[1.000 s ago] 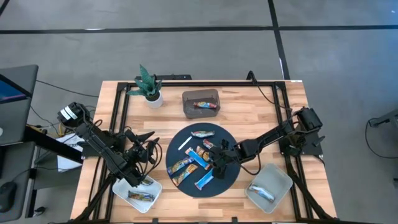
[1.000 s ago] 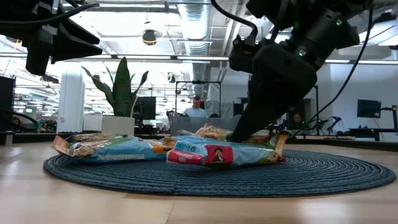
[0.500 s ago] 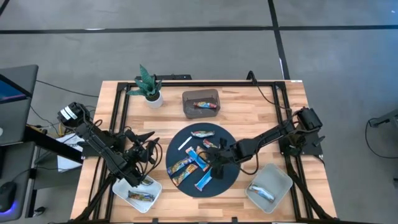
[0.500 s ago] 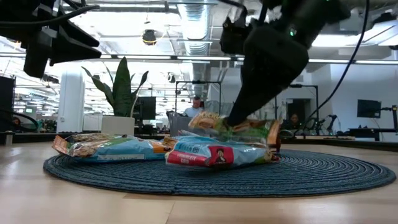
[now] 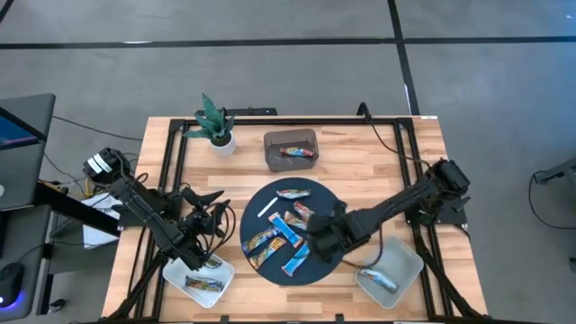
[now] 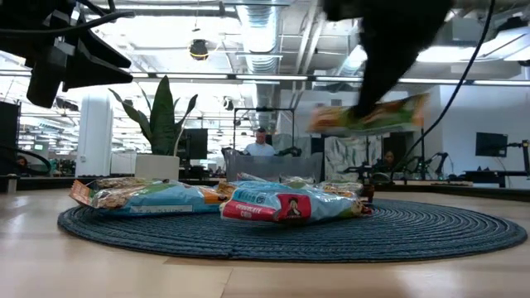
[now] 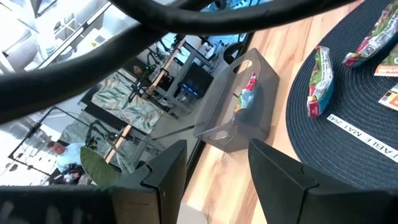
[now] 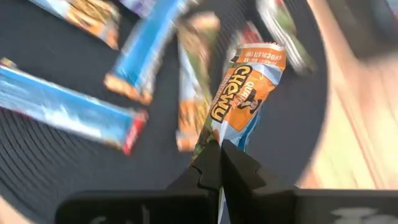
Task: Pick and place Granola Bars by type
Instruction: Put the yellow granola bar into the gray bin
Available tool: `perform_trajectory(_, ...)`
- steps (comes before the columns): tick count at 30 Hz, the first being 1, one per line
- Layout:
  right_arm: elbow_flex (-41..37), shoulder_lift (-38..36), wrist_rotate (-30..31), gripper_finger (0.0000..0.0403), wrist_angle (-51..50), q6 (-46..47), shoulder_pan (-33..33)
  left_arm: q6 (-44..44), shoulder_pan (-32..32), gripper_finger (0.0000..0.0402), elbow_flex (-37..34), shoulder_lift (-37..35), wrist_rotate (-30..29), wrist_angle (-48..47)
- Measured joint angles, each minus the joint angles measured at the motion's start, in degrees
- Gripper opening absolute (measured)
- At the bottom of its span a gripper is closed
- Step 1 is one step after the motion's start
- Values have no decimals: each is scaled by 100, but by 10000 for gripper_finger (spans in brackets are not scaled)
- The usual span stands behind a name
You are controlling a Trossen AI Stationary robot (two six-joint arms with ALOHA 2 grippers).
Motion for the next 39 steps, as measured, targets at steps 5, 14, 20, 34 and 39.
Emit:
perform_trajectory(5,154,0,19,0,-1176,2123,661,1,0,167,0,0,2,1)
perform_trajectory(14,163,0,-80,0,-1674,5207,2141,2,0,167,0,0,-519,45)
perform_trajectory(20,163,13,-629,0,-2018,6780,2920,100,91,167,138,0,-663,-17)
perform_trajectory(34,163,15,-1377,8,-2355,7955,3513,230,431,167,414,0,-687,9)
perform_trajectory(39,163,15,-1365,61,-2456,7872,3513,232,431,167,466,0,-688,43)
